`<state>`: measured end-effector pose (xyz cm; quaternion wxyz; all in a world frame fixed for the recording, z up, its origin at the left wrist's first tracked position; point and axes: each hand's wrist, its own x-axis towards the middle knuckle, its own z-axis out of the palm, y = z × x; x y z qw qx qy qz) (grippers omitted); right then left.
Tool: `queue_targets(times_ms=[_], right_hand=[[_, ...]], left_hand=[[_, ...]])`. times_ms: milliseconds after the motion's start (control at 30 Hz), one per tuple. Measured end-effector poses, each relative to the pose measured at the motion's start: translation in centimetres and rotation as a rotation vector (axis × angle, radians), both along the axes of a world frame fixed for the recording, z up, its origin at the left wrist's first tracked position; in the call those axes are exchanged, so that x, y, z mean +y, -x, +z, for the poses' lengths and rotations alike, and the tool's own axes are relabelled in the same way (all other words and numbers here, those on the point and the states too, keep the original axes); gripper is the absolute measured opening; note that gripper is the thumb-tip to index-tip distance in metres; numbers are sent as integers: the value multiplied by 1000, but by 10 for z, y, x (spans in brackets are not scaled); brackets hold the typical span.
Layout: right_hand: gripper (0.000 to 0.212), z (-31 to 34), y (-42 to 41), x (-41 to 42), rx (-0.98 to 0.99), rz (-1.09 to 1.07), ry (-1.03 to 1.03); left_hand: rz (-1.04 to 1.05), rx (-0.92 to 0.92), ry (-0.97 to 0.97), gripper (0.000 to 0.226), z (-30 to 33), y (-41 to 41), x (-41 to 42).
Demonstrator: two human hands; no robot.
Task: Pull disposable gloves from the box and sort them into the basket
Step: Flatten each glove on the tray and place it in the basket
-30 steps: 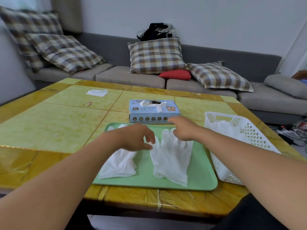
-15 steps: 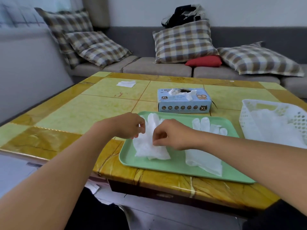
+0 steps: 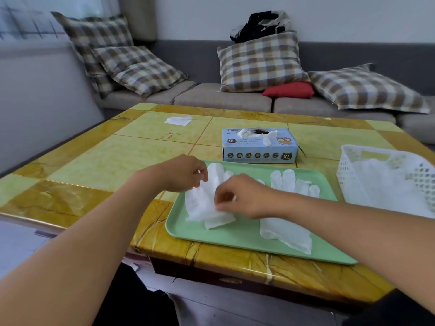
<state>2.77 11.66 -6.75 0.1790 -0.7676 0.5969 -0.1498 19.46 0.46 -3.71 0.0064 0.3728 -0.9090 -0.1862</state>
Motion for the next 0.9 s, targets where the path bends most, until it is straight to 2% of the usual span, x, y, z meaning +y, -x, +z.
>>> queue_targets(times_ms=[67,167,233,267,333,400,467,600,667,733,800,867,900], right_hand=[[6,18,14,-5,-245,-190,62],[15,41,41,-5,-784,-459,17],[16,50,57,0,-1052,-508,-49],[16,53,64,2,-1135,-509,-74],[13,58,74,6,-1197,-508,-88],[13,62,83,6,-1199,-524,-83],[28,66,86,8,-1232,-520,-115],[47,74,95,20,-1279,-517,-129],[46,77,102,29,-1310,-510,-130],[40,80,103,36,-1319,-498,-156],[43,79,104,41,-1318,-499,-191],[50,78,104,48,-1309,-479,-230],[52,80,102,50,-1308,-463,-246]], left_hand=[[94,67,120,24,2,-1,-6],[300,262,269,22,7,-1,-13],[342,340,285,21,9,3,-11],[300,335,238,26,9,5,-8],[100,190,113,44,5,11,2],[-76,-68,22,53,-9,18,13],[-147,-235,-31,54,-23,25,21],[-156,-323,17,52,-27,24,17],[-166,-353,9,49,-20,19,9],[-161,-250,-53,53,-8,19,9],[-101,26,-141,73,5,28,19],[-70,363,-381,86,19,45,39],[-98,494,-516,80,23,54,49]])
